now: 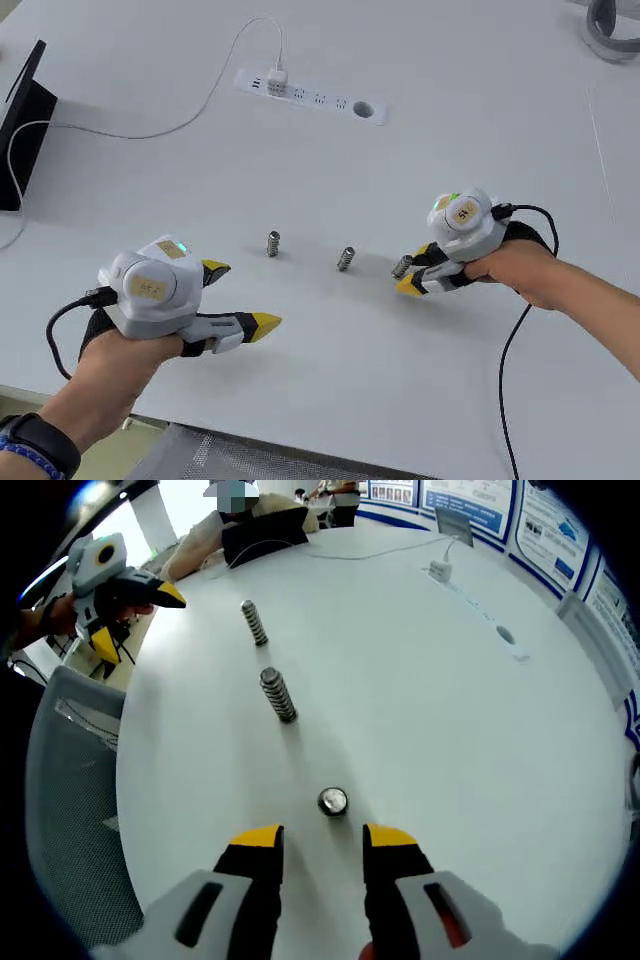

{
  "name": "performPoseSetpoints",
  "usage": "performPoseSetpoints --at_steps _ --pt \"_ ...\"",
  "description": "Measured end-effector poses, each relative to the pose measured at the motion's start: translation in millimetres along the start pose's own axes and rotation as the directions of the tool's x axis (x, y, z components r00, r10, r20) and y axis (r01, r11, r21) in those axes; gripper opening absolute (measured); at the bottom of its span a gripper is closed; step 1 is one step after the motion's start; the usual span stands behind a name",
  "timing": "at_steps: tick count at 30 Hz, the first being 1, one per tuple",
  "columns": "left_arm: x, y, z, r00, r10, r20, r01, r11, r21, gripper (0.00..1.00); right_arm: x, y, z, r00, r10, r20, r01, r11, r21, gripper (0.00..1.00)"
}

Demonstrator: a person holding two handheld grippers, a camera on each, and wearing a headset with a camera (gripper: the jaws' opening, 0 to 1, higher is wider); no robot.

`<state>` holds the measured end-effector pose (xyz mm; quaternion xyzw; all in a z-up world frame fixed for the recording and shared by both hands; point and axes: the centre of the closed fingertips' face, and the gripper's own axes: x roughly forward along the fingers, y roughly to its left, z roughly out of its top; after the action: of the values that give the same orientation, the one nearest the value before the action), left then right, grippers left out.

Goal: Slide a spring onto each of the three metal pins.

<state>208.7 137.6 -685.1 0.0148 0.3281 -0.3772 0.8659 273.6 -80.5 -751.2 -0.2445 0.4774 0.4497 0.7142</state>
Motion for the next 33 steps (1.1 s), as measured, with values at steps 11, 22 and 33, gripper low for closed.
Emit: performPoseSetpoints --at_steps 11,22,33 --pt "-2.3 0.8 -2.5 0.9997 -0.019 -0.012 0.019 1.000 0.012 0.64 -8.6 16.5 -26.9 0.9981 -0.042 0.045 0.035 0.990 0.135 0.43" --pt "-2.1 1.8 -6.9 0.9988 -0.041 -0.028 0.042 0.999 0.030 0.64 -15.6 44.5 -44.4 0.9913 -0.083 0.102 0.054 0.964 0.261 0.50" --pt "-3.9 6.0 -9.0 0.9981 -0.053 -0.031 0.054 0.998 0.032 0.64 -23.7 64.1 -46.2 0.9711 -0.151 0.185 0.066 0.916 0.397 0.53"
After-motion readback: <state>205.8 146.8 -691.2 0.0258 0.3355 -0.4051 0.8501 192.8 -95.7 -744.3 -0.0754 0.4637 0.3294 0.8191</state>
